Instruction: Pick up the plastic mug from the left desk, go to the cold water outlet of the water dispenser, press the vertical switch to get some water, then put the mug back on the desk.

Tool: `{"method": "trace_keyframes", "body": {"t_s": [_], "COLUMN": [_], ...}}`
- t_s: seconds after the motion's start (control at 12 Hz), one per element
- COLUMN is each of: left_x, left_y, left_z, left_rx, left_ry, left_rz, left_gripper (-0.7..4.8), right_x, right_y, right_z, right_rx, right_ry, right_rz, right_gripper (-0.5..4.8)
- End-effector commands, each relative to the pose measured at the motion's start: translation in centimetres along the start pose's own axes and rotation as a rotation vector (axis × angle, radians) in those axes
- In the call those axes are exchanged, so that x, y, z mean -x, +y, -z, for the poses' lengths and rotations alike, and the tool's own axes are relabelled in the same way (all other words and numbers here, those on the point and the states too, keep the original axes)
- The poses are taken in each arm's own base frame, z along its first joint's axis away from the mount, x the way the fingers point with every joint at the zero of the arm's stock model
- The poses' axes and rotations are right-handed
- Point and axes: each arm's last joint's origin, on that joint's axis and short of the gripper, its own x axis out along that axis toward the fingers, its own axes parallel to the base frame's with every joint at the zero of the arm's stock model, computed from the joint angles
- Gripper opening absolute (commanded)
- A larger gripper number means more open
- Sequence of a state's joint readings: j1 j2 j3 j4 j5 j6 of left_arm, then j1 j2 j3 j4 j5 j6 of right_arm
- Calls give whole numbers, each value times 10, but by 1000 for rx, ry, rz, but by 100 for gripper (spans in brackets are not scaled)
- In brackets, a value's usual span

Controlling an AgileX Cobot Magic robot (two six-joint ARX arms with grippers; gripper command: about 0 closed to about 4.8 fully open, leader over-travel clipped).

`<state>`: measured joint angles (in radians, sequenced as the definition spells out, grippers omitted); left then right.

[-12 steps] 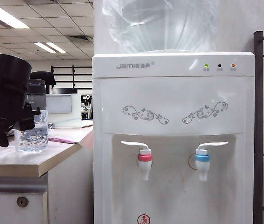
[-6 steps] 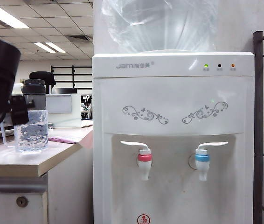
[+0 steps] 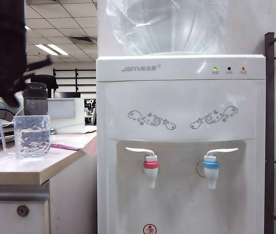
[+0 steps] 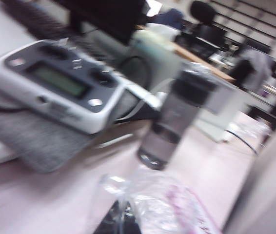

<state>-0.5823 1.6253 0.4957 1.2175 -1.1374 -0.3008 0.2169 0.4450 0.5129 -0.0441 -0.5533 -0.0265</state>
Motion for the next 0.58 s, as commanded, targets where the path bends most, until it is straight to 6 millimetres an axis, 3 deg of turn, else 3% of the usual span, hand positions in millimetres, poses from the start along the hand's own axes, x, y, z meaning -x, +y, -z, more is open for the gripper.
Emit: {"method": "trace_keyframes", "body": {"t_s": [0.08,0.17,0.25,0.42,0.58], "left_x": [8,10,12,18,26], "left_y": [-11,-17,-20,-22,-20], "left_z": [-12,-21,-26,-41,-77], "left_rx": [-48,-61,-54,-48,-64], "left_ry": [-41,-80,-88,-124,-229], "left_rz": [175,363,435,473,526], "left_gripper": [3,3,3,3,3], "right_x": [0,0,0,0,0], "right_y": [0,0,0,0,0], "right_z": [-2,-2,-2,-2,-2], "right_rx": [8,8,7,7,8], "right_ry": [-13,-13,-12,-13,-12], "right_rz": [-3,-3,-3,-4,-4], "right_gripper": [-1,-1,-1,-1,-1]}}
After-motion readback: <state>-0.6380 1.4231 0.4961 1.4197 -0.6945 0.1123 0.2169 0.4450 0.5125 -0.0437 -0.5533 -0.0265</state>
